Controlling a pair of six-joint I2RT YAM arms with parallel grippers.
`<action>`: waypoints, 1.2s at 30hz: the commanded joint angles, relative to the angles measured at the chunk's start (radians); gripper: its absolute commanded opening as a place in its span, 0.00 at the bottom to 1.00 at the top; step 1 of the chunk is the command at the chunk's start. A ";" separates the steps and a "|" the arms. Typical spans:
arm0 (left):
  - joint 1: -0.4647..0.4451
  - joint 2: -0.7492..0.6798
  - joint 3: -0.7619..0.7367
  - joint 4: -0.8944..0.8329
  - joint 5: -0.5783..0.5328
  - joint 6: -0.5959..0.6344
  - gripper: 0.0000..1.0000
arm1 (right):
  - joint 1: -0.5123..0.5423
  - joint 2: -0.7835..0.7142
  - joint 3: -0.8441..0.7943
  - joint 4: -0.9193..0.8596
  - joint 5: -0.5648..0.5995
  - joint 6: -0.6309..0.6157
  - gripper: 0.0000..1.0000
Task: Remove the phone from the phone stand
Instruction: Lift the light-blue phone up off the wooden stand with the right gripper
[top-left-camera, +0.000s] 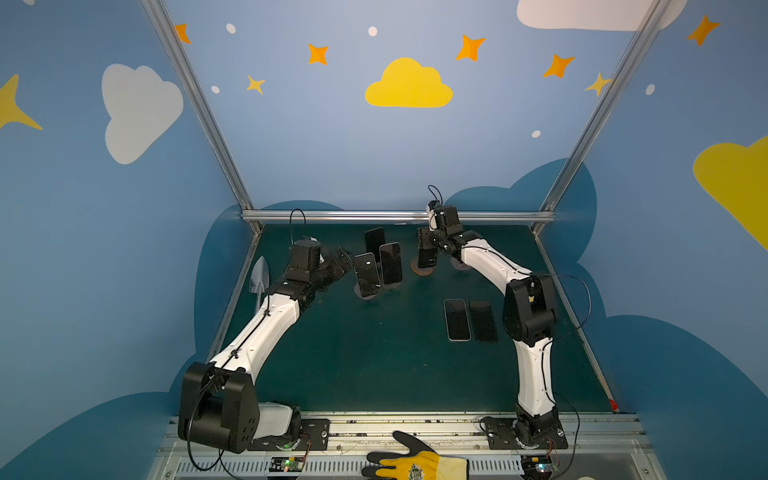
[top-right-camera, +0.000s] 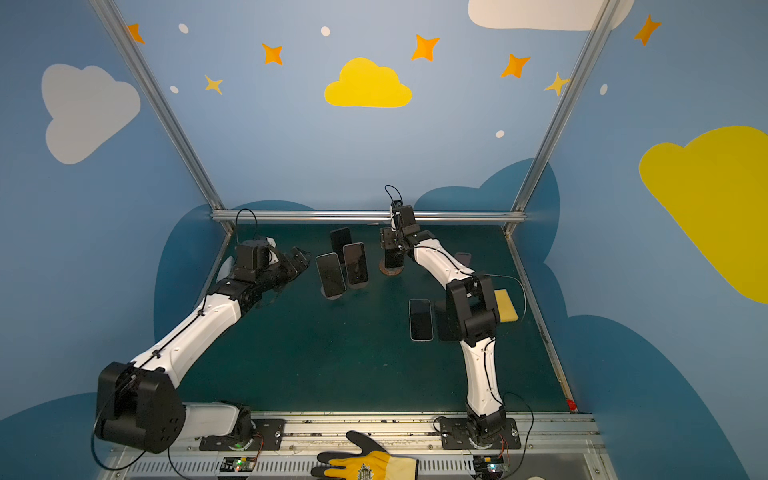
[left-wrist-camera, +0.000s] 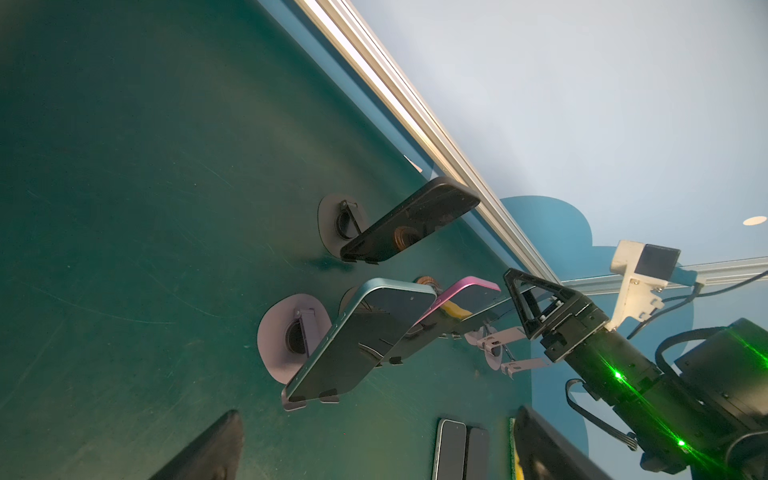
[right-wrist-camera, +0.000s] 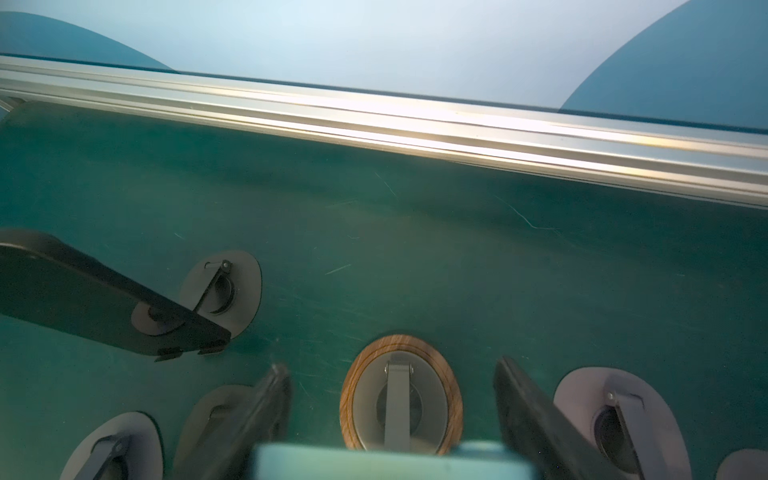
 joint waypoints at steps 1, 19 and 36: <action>0.004 -0.009 0.006 0.009 0.006 0.013 1.00 | 0.007 -0.069 -0.016 0.011 0.024 0.004 0.66; 0.006 -0.034 0.004 0.015 0.015 0.012 1.00 | 0.039 -0.186 -0.026 -0.020 0.050 -0.025 0.62; 0.008 -0.082 -0.013 0.027 -0.005 0.009 1.00 | 0.155 -0.498 -0.340 -0.041 0.149 0.016 0.60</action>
